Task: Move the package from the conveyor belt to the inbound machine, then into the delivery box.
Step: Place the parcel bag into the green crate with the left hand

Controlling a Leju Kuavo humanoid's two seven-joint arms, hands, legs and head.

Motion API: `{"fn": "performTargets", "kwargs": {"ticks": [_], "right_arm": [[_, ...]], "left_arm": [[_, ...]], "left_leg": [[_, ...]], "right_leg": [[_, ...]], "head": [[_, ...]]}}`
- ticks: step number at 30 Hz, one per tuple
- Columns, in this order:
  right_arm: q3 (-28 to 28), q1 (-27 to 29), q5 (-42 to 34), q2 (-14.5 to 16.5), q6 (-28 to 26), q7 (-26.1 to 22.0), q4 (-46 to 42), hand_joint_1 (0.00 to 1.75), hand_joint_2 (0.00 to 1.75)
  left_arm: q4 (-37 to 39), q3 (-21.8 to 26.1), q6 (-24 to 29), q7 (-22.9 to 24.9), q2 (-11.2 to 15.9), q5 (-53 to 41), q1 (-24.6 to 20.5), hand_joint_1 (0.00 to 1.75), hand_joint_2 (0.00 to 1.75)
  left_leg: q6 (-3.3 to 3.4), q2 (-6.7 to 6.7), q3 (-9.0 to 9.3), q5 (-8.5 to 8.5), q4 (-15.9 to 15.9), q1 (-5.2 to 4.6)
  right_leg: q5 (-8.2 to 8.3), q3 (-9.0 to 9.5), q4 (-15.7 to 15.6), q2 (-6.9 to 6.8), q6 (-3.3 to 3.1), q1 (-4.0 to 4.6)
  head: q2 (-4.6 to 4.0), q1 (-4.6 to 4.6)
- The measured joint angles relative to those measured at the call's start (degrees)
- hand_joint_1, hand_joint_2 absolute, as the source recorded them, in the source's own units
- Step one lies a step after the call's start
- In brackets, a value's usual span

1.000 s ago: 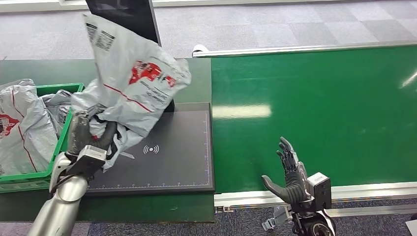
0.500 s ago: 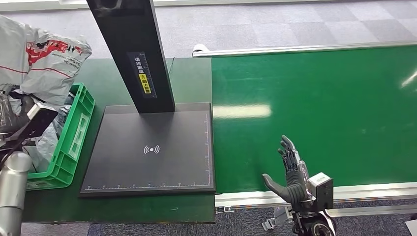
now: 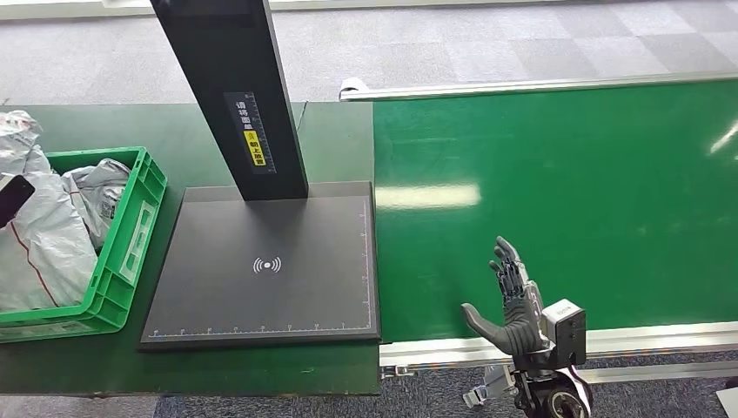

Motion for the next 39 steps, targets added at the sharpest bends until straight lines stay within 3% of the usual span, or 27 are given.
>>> {"fn": "performTargets", "kwargs": {"ticks": [2, 3, 9, 17, 31, 39], "right_arm": [[-0.07, -0.01, 0.06, 0.25, 0.04, 0.07, 0.00, 0.00, 1.75], [-0.12, 0.01, 0.07, 0.36, 0.05, 0.09, 0.00, 0.00, 1.75], [-0.89, 0.31, 0.13, 0.64, 0.32, 0.22, -0.19, 0.00, 1.75], [-1.56, 0.15, 0.49, 0.66, 0.61, 0.23, -0.26, 0.00, 1.75], [-1.66, -0.48, 0.83, 0.69, 0.60, 0.21, -0.17, 0.00, 1.75], [-1.72, -1.27, 0.92, 0.67, -0.08, -0.41, 0.60, 0.00, 1.75]], "left_arm": [[1.71, 0.31, -0.80, 0.00, 0.70, 0.21, -0.05, 0.23, 1.75], [2.37, 0.72, -1.55, -1.03, 0.84, 1.16, -0.08, 0.02, 1.75], [3.95, 6.32, -10.31, -14.15, -1.01, 14.72, -0.91, 0.00, 1.75], [2.33, 10.69, -15.70, -23.26, -3.73, 25.40, -1.23, 0.00, 1.75], [-4.52, 10.66, -19.00, -27.16, -6.29, 33.12, 0.24, 0.00, 1.75], [-23.23, 5.56, -28.66, -28.78, -10.25, 51.42, 7.48, 0.00, 1.75]], "left_leg": [[0.00, -0.01, 0.00, -0.01, 0.00, -0.01], [0.00, -0.02, 0.00, -0.01, 0.00, -0.01], [0.00, -0.06, 0.01, 0.00, 0.01, -0.03], [0.00, -0.04, 0.01, 0.00, 0.01, -0.02], [0.00, -0.04, 0.01, -0.01, 0.01, -0.02], [0.01, -0.06, -0.01, -0.01, 0.01, -0.05]], "right_leg": [[0.00, -0.01, -0.02, 0.00, 0.00, -0.01], [0.00, -0.01, -0.03, 0.00, 0.00, -0.01], [0.01, 0.01, -0.05, -0.03, 0.00, -0.01], [0.03, 0.00, -0.04, -0.03, -0.02, 0.00], [0.03, 0.00, -0.04, -0.02, -0.02, 0.00], [0.03, 0.01, -0.05, -0.03, -0.01, -0.03]], "head": [[0.00, -0.01], [0.00, 0.00], [0.00, 0.00], [0.00, -0.01], [0.00, -0.01], [0.00, 0.01]]}}
